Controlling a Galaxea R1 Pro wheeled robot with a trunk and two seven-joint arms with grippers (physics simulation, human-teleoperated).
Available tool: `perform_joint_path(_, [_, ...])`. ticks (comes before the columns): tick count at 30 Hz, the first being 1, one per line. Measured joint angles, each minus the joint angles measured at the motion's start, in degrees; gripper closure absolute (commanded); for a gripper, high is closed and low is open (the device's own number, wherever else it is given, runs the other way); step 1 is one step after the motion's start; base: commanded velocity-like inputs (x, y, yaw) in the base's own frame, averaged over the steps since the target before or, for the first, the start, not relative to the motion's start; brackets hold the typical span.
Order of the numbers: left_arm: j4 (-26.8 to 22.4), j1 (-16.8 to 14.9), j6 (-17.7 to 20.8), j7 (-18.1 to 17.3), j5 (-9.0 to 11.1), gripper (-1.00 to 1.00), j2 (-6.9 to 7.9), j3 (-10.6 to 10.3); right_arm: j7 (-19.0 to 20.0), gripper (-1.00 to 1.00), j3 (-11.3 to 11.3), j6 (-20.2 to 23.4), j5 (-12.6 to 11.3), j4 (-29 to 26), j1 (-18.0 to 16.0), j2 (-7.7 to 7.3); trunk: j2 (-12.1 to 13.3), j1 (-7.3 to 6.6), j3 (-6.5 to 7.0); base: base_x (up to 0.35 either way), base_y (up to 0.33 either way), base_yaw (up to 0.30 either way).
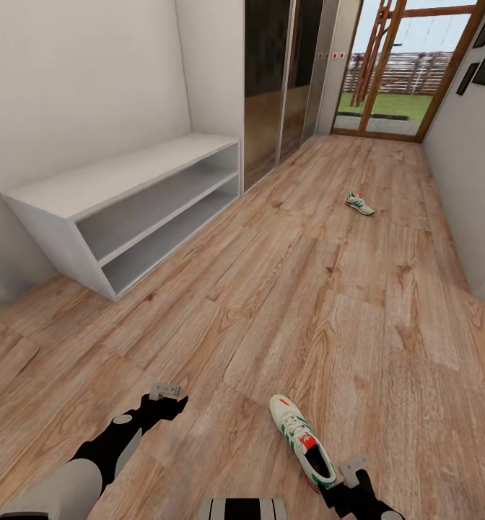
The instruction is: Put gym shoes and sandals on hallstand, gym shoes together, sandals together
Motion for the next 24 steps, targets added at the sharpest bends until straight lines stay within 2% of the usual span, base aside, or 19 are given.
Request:
perform_joint_path(22, [0.01, 0.0, -0.02, -0.01, 0.0, -1.0, -0.04, 0.01, 0.02, -1.0, -0.01, 0.0, -0.12, -1.46, 0.0, 0.08, 0.0, 0.0, 0.0, 0.0, 0.0, 0.0])
perform_joint_path(24, [0.01, 0.0, -0.02, -0.02, -0.01, -1.0, -0.06, 0.0, 0.02, -1.0, -0.01, 0.0, -0.12, -1.51, 0.0, 0.08, -0.02, 0.05, -0.44, 0.0, 0.0, 0.0])
